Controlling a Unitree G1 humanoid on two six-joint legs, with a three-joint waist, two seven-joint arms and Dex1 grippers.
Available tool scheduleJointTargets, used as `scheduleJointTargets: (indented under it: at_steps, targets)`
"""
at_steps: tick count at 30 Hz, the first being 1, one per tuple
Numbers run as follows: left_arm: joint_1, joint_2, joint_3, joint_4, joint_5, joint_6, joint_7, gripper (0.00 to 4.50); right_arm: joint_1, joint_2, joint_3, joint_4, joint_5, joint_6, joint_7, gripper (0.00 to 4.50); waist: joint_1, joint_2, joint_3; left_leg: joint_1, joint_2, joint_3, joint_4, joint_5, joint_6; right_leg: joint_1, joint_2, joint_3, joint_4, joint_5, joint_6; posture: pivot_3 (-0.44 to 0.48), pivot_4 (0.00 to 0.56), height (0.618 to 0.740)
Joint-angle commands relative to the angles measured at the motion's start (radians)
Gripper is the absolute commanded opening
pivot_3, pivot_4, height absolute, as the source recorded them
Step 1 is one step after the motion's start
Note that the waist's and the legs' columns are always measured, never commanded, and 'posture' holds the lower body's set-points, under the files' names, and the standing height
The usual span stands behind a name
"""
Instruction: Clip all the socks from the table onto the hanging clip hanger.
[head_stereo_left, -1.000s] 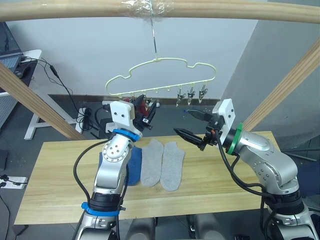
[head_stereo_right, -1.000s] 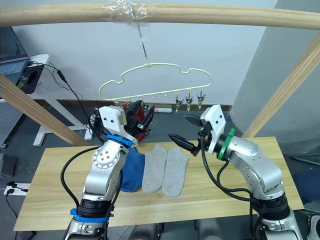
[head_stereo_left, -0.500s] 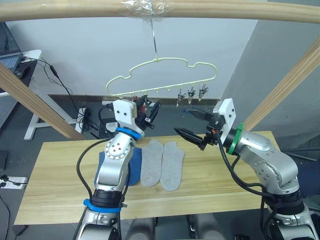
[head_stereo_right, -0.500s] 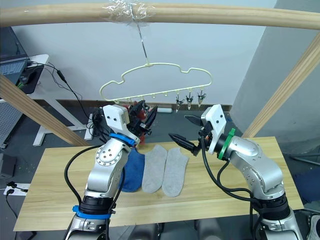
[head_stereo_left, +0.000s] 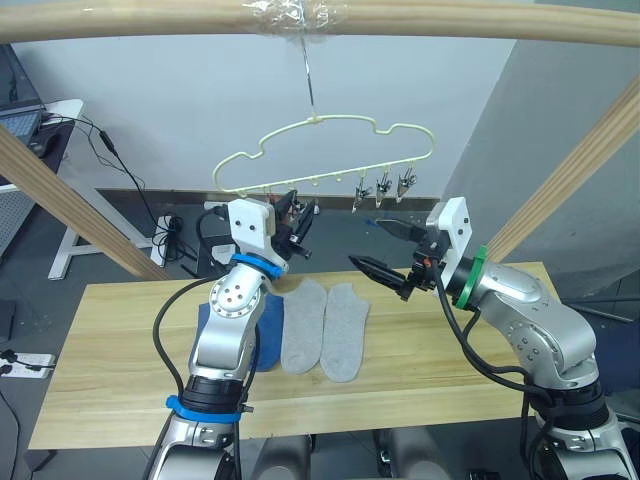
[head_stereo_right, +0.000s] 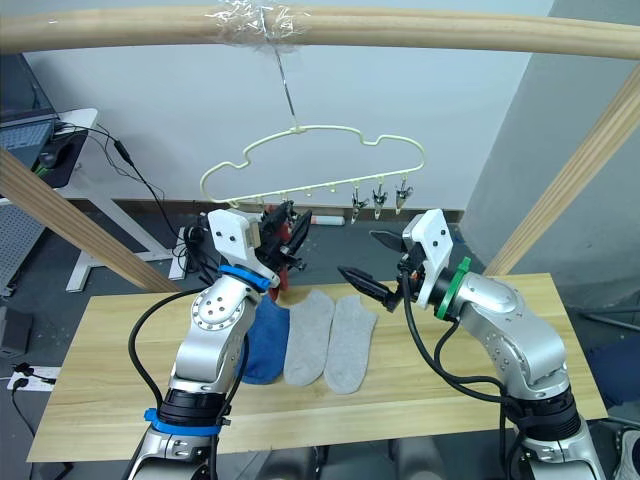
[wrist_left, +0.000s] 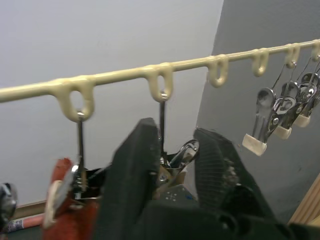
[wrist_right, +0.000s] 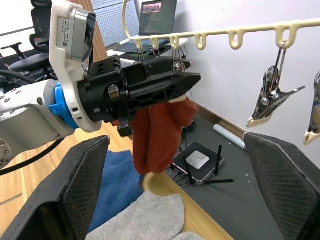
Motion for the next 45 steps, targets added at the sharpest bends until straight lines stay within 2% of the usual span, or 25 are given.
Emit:
scheduleJointTargets:
  at_steps: [1,5,12,15,17,21,28,31,38,45]
  targets:
    - [-0.008,0.002,0.000,-0.028,-0.005,-0.019,-0.009,0.52,-0.001,0.002,-0.021,-0.052,0.026,-0.002,-0.006,4.50,0.000,0.000,0.000,0.000,0.000,0.000,0.000,0.000,0.000,0.000,0.000,0.000,0.000,0.000,0.000,0.029,0.246,0.740]
    - [-0.006,0.003,0.001,-0.032,-0.008,-0.017,-0.010,0.11,-0.001,0.001,-0.020,-0.052,0.028,-0.003,-0.008,4.50,0.000,0.000,0.000,0.000,0.000,0.000,0.000,0.000,0.000,0.000,0.000,0.000,0.000,0.000,0.000,0.031,0.248,0.740]
    - [0.001,0.001,0.004,-0.039,-0.022,0.000,-0.022,0.06,0.008,-0.005,0.001,-0.043,0.002,0.001,-0.020,4.50,0.000,0.000,0.000,0.000,0.000,0.000,0.000,0.000,0.000,0.000,0.000,0.000,0.000,0.000,0.000,0.030,0.251,0.740]
    - [-0.008,-0.011,0.045,-0.040,-0.104,0.077,-0.033,0.06,0.044,-0.031,0.115,0.011,-0.139,0.015,-0.077,4.50,0.000,0.000,0.000,0.000,0.000,0.000,0.000,0.000,0.000,0.000,0.000,0.000,0.000,0.000,0.000,0.030,0.251,0.740]
    - [-0.013,-0.011,0.074,-0.045,-0.167,0.137,-0.049,0.06,0.077,0.047,0.138,0.060,-0.150,0.018,-0.143,4.50,0.000,0.000,0.000,0.000,0.000,0.000,0.000,0.000,0.000,0.000,0.000,0.000,0.000,0.000,0.000,0.031,0.252,0.740]
    - [-0.008,0.010,0.112,-0.063,-0.244,0.227,-0.077,0.06,0.092,0.094,0.284,0.170,-0.285,-0.019,-0.172,4.50,-0.008,0.000,0.000,0.001,0.001,0.000,0.000,0.000,0.000,-0.001,0.000,0.002,0.004,0.000,0.000,0.052,0.255,0.740]
    - [0.002,0.045,0.121,-0.095,-0.281,0.278,-0.096,0.06,0.045,0.178,0.412,0.451,-0.479,-0.089,-0.246,4.50,-0.012,0.000,0.000,0.004,0.000,0.000,0.000,0.002,-0.001,0.001,0.001,0.001,0.006,0.000,0.000,0.075,0.256,0.740]
    - [0.010,0.047,0.112,-0.109,-0.278,0.282,-0.097,0.06,0.007,0.184,0.451,0.575,-0.584,-0.184,-0.279,4.50,-0.012,0.000,0.000,0.004,0.000,0.000,0.000,0.002,-0.002,0.001,0.001,0.001,0.006,0.000,0.000,0.084,0.256,0.740]
    - [0.034,0.046,0.101,-0.140,-0.274,0.292,-0.093,0.06,-0.006,0.278,0.401,0.675,-0.602,-0.216,-0.295,4.50,-0.016,0.000,0.000,0.005,0.001,0.000,-0.002,0.002,-0.002,0.000,0.001,0.001,0.006,0.000,0.000,0.092,0.255,0.740]
    - [0.023,0.061,0.112,-0.132,-0.272,0.289,-0.093,0.06,0.019,0.288,0.387,0.592,-0.619,-0.188,-0.281,4.50,-0.016,0.000,0.000,0.005,0.001,-0.002,-0.001,0.002,-0.002,0.001,0.001,0.002,0.006,0.000,0.000,0.100,0.255,0.740]
